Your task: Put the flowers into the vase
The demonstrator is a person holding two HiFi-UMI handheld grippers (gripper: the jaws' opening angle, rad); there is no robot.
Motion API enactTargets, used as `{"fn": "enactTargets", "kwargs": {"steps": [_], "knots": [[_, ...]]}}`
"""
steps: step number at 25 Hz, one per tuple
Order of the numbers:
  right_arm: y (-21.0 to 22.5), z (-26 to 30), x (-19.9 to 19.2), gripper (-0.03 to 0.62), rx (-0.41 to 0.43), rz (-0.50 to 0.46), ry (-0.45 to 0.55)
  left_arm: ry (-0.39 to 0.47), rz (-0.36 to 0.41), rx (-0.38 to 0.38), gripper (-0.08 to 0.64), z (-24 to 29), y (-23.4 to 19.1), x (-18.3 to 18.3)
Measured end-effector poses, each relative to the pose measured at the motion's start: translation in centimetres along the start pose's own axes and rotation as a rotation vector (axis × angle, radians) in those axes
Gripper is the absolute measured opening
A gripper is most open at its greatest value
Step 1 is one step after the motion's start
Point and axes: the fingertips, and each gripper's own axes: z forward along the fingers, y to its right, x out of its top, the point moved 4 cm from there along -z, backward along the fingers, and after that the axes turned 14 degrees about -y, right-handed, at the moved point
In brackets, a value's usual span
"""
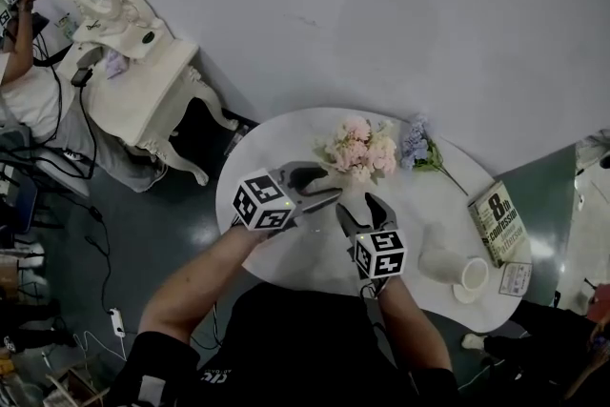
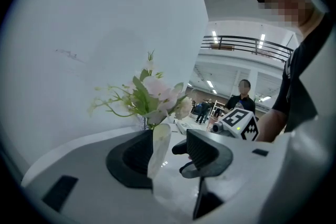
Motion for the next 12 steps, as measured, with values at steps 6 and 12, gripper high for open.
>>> {"fn": "enactTargets", "kwargs": {"steps": [6,12], "knots": [[-1.2,-0.8,0.2,0.302,0.013,0.019,0.014,0.011,0.031,-0.009,0.145,-1.0,0.5,-0.3],[-2.2,-1.8,0.4,0.259,-0.013,0.03,0.043,0.01,0.081,-0.009,0.102,-1.9,1.1,-0.7]]}}
